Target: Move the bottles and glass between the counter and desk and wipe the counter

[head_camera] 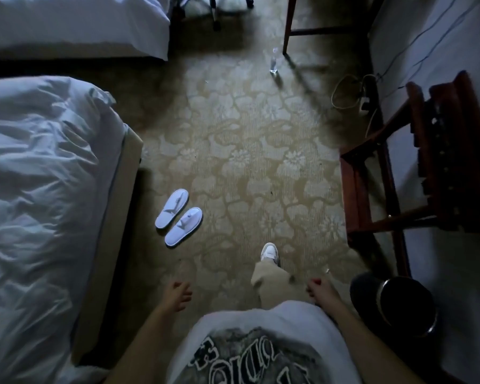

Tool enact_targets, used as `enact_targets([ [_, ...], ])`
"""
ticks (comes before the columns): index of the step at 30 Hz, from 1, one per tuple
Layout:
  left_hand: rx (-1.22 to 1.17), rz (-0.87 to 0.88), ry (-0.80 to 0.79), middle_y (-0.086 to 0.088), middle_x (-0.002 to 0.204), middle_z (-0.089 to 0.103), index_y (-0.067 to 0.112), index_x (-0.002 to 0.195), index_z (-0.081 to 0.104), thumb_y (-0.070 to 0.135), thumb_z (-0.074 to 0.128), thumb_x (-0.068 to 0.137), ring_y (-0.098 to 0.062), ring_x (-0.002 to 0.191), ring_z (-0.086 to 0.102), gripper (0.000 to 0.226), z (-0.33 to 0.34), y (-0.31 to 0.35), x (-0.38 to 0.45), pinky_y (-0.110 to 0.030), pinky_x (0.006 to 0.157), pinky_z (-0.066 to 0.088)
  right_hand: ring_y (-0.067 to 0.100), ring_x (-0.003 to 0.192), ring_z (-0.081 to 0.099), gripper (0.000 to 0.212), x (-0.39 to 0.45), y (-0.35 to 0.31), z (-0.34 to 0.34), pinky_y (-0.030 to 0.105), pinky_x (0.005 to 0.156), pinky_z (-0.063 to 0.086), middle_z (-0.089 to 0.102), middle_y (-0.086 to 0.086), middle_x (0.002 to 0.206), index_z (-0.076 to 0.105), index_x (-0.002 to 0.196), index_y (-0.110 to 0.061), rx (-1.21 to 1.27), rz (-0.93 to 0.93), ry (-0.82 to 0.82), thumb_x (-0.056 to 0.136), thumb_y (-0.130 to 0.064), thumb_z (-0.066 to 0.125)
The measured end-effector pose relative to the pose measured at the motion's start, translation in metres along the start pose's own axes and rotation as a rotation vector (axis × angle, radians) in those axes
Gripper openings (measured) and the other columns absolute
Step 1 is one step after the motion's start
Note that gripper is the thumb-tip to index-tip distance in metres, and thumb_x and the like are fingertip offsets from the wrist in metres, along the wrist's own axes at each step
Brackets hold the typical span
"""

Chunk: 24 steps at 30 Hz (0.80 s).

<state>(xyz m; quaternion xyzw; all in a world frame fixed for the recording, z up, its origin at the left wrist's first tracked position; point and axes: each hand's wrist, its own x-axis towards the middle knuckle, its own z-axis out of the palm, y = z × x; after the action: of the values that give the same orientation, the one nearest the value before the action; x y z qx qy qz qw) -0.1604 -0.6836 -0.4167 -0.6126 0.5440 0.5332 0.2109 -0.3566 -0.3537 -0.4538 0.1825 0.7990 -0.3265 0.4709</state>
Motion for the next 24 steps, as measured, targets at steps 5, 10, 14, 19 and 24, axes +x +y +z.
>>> enact_targets([
  [5, -0.111, -0.117, 0.027, -0.015, 0.074, 0.054, 0.003, 0.090, 0.050, 0.010, 0.050, 0.099, -0.023, 0.057, 0.047, 0.012, -0.022, 0.080, 0.024, -0.015, 0.032, 0.033, 0.032, 0.100, 0.065, 0.009, 0.047, -0.216, -0.035, 0.035, 0.076, 0.046, 0.068, 0.016, 0.104, 0.056, 0.090, -0.018, -0.066, -0.201, -0.060, 0.096, -0.024, 0.053],
  [10, -0.096, -0.073, 0.045, -0.013, 0.070, 0.053, 0.004, 0.085, 0.056, 0.013, 0.054, 0.096, -0.017, 0.048, 0.043, 0.014, -0.038, 0.198, 0.080, -0.014, 0.031, 0.028, 0.024, 0.098, 0.064, 0.020, 0.101, -0.368, -0.062, 0.033, 0.076, 0.047, 0.067, 0.008, 0.103, 0.058, 0.109, -0.012, -0.161, -0.289, -0.062, 0.097, -0.026, 0.052],
  [14, -0.063, -0.057, 0.003, -0.012, 0.075, 0.058, 0.008, 0.079, 0.060, 0.016, 0.056, 0.094, -0.020, 0.061, 0.050, 0.018, -0.052, 0.310, 0.152, -0.025, 0.052, 0.035, 0.024, 0.091, 0.063, 0.012, 0.155, -0.437, -0.068, 0.031, 0.071, 0.046, 0.067, 0.007, 0.099, 0.057, 0.102, -0.016, -0.145, -0.194, -0.045, 0.097, -0.025, 0.051],
  [19, 0.020, -0.013, -0.039, -0.012, 0.072, 0.059, 0.007, 0.085, 0.057, 0.017, 0.054, 0.096, -0.019, 0.055, 0.050, 0.015, -0.095, 0.499, 0.233, -0.020, 0.049, 0.034, 0.021, 0.080, 0.059, 0.010, 0.199, -0.500, -0.084, 0.030, 0.069, 0.044, 0.065, 0.007, 0.089, 0.055, 0.096, -0.015, -0.052, 0.025, 0.024, 0.098, -0.024, 0.050],
  [24, 0.085, 0.244, -0.010, -0.010, 0.080, 0.064, 0.007, 0.097, 0.055, 0.022, 0.054, 0.097, -0.017, 0.065, 0.058, 0.015, -0.131, 0.720, 0.281, -0.025, 0.055, 0.039, 0.028, 0.081, 0.062, 0.016, 0.251, -0.605, -0.109, 0.029, 0.063, 0.044, 0.065, 0.010, 0.082, 0.059, 0.102, -0.005, 0.024, 0.079, 0.097, 0.096, -0.018, 0.054],
])
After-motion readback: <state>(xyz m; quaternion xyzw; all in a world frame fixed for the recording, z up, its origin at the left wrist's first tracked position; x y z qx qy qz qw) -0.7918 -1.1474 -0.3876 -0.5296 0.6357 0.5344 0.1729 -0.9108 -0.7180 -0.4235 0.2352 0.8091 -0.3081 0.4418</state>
